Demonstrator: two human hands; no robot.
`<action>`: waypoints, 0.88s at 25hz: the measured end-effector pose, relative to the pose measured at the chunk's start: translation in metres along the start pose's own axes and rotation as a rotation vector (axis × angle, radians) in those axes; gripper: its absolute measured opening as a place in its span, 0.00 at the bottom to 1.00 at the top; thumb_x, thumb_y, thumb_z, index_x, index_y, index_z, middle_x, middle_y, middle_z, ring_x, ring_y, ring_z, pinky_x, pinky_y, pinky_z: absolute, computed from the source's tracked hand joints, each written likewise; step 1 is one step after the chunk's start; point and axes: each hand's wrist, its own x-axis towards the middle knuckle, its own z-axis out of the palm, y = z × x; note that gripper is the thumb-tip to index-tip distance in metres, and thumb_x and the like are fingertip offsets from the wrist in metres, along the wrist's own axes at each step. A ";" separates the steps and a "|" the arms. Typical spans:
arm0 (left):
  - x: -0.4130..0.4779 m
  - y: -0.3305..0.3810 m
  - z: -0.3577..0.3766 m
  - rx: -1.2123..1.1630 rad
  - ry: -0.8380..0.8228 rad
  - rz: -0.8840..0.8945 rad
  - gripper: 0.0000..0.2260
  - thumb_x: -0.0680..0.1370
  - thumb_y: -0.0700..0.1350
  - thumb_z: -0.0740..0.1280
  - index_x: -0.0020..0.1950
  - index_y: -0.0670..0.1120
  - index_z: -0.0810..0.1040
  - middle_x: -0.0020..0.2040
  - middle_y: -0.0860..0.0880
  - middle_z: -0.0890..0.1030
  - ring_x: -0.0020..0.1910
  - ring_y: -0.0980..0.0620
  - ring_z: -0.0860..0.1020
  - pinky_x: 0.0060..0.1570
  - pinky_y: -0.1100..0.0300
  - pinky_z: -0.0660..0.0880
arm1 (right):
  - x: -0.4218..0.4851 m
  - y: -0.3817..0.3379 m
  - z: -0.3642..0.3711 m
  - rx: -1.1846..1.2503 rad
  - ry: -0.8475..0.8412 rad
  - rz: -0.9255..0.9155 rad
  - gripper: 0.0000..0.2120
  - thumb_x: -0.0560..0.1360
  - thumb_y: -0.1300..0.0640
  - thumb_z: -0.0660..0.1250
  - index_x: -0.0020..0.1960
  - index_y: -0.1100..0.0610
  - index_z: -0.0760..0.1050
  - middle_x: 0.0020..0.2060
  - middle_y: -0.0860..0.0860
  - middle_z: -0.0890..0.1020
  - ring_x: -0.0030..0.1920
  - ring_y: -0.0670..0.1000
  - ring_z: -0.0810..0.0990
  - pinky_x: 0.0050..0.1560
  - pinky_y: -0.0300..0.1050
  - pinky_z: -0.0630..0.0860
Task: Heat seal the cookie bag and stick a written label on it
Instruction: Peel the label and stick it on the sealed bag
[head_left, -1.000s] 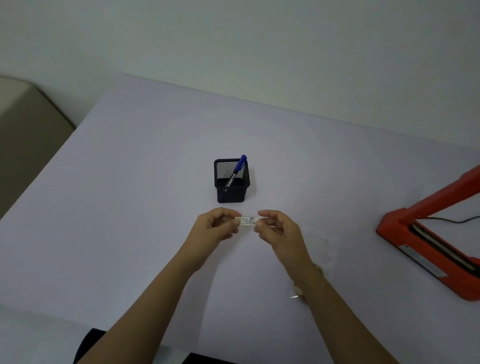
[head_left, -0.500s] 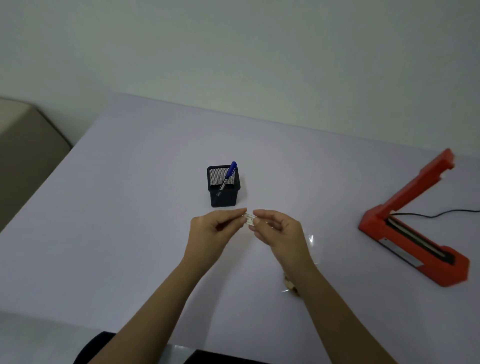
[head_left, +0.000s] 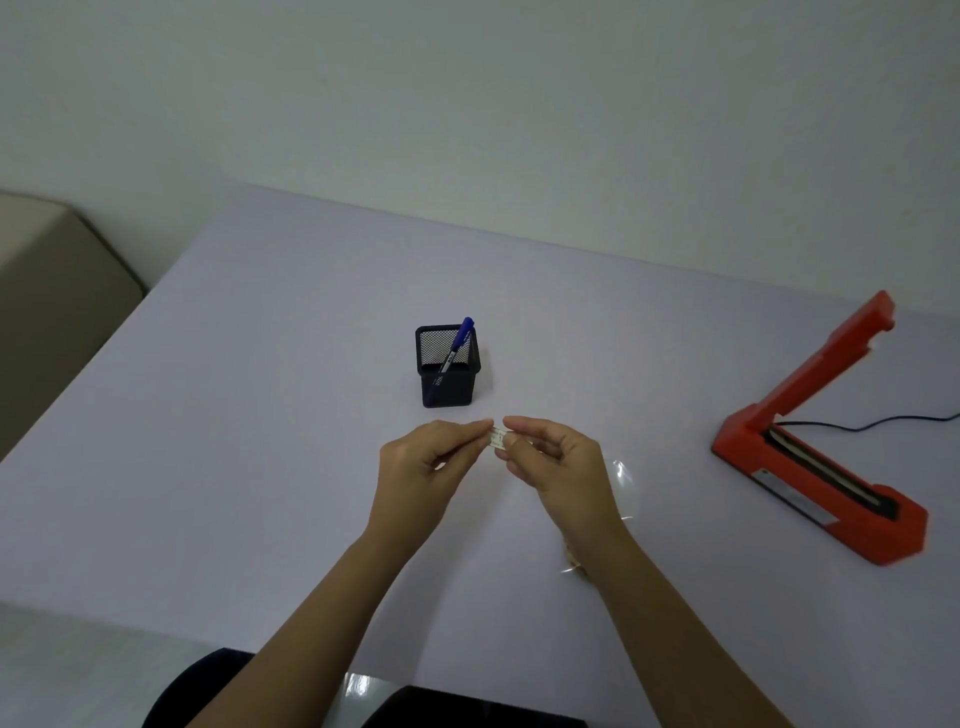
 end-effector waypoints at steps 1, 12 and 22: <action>-0.001 0.000 0.000 0.017 -0.004 0.030 0.09 0.74 0.43 0.69 0.52 0.44 0.83 0.45 0.51 0.84 0.44 0.58 0.80 0.46 0.67 0.77 | -0.001 0.000 0.000 0.001 -0.002 0.002 0.08 0.73 0.64 0.68 0.46 0.51 0.80 0.43 0.54 0.84 0.43 0.48 0.84 0.40 0.34 0.78; -0.007 0.003 0.001 0.067 0.041 0.075 0.12 0.74 0.44 0.68 0.54 0.40 0.82 0.43 0.51 0.83 0.42 0.61 0.77 0.45 0.77 0.71 | -0.009 -0.003 0.000 -0.018 -0.010 -0.006 0.08 0.74 0.63 0.67 0.47 0.52 0.80 0.43 0.53 0.84 0.42 0.47 0.84 0.41 0.33 0.78; -0.006 0.004 -0.001 0.009 0.021 0.041 0.09 0.75 0.45 0.67 0.51 0.44 0.83 0.44 0.52 0.83 0.43 0.59 0.79 0.44 0.71 0.75 | -0.008 -0.002 0.000 -0.039 -0.018 -0.023 0.08 0.73 0.63 0.68 0.46 0.51 0.80 0.42 0.52 0.84 0.43 0.47 0.84 0.41 0.33 0.78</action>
